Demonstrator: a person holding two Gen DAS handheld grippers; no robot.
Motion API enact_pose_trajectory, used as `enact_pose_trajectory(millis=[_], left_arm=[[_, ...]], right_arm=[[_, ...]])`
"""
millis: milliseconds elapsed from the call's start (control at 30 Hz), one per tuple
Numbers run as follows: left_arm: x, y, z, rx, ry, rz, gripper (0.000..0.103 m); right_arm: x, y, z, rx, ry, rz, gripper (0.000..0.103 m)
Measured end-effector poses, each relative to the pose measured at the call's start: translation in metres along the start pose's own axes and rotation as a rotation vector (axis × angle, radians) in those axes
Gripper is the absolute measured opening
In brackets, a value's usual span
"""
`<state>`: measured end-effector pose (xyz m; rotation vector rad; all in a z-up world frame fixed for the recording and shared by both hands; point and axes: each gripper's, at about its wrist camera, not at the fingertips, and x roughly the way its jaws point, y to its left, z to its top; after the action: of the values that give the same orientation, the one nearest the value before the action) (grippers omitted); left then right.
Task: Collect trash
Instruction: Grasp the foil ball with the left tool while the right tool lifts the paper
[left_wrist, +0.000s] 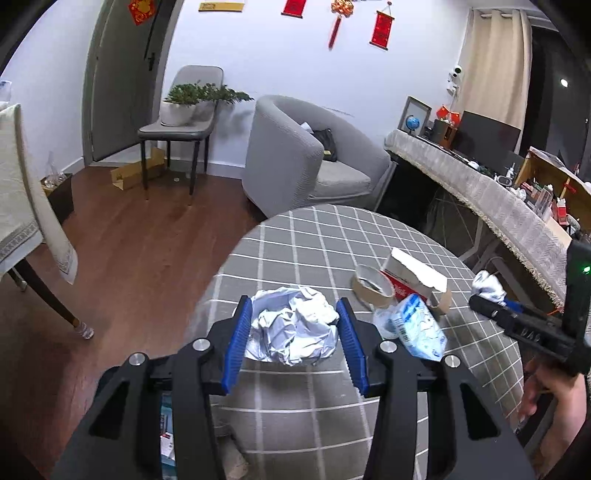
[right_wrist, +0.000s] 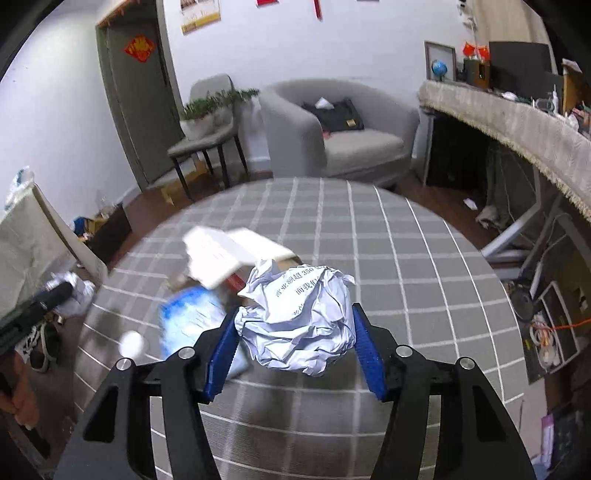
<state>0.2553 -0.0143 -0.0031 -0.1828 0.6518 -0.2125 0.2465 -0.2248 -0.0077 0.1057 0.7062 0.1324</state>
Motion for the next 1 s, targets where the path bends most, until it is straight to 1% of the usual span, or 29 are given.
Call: enact_pose_trajectory(millis=[67,167,300,567,833,1000], left_arm=[[-0.007,0.009,0.0,-0.007,-0.009,0.011,0.049],[-0.015,0.021,-0.001,-0.01,-0.012,0.028,0.049],[-0.019,0.039,-0.005,-0.014,0.005,0.052,0.049],[-0.02,0.083,-0.023,-0.057,0.063,0.097,0.049],[-0.026,0.121,-0.043,-0.035,0.116,0.16,0.049],[-0.026,0.15,-0.057,-0.042,0.161,0.199,0.049]], right_arm=[[-0.005,0.008,0.003,-0.002,-0.026,0.027,0.06],[-0.007,0.022,0.007,-0.009,-0.043,0.059,0.06],[-0.004,0.047,0.009,-0.044,-0.054,0.097,0.06],[0.008,0.097,0.009,-0.099,-0.048,0.177,0.06],[0.017,0.145,0.006,-0.145,-0.04,0.247,0.06],[0.025,0.179,0.005,-0.179,-0.028,0.304,0.06]])
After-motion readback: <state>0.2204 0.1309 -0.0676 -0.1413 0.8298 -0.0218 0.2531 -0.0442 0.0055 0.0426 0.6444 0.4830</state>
